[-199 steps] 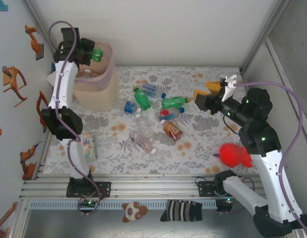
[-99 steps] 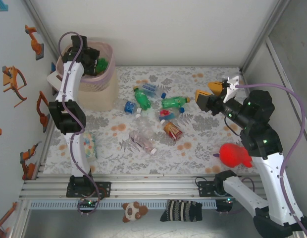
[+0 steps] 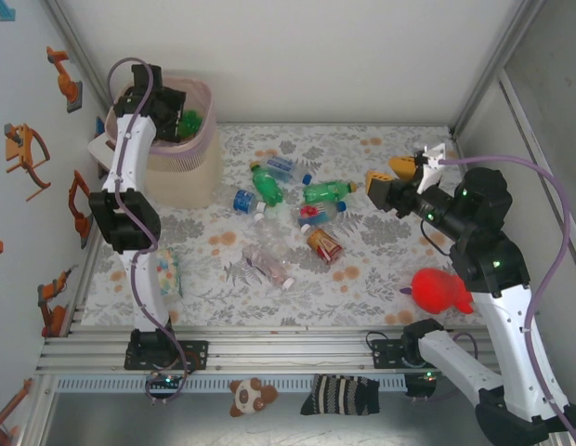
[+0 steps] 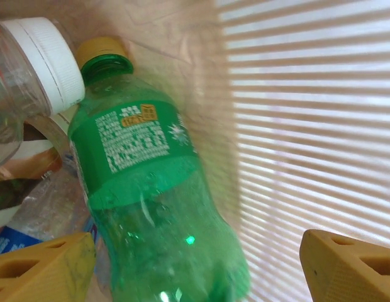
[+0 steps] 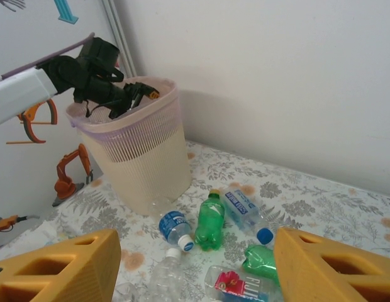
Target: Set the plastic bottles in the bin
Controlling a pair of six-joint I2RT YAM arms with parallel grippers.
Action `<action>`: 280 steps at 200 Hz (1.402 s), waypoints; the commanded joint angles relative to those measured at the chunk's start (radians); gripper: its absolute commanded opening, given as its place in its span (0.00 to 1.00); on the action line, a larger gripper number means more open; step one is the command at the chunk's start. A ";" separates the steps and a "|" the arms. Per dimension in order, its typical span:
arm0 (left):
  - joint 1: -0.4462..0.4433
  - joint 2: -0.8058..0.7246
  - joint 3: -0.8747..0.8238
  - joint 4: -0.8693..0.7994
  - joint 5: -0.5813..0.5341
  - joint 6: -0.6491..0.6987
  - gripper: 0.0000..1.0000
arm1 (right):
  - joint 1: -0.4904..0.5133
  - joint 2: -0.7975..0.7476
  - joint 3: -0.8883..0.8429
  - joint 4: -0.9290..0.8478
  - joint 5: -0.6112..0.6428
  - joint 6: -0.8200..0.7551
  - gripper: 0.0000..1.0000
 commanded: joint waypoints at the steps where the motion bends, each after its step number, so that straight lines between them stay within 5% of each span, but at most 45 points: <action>1: 0.004 -0.102 0.007 -0.012 -0.008 0.038 0.84 | 0.006 0.007 -0.006 -0.014 0.034 0.006 0.65; 78: 0.003 -0.305 -0.163 0.156 0.050 0.256 0.84 | 0.005 0.169 -0.004 -0.063 0.143 0.236 0.63; 121: 0.000 -0.476 -0.412 0.360 0.194 0.432 0.79 | 0.005 0.237 -0.062 -0.009 0.241 0.436 0.61; 169: -0.018 -0.631 -0.523 0.262 0.143 0.602 0.77 | 0.005 0.345 -0.094 0.062 0.313 0.632 0.62; 280: -0.004 -1.030 -0.973 0.404 0.227 0.860 0.87 | -0.161 0.746 -0.278 0.781 0.001 1.023 0.62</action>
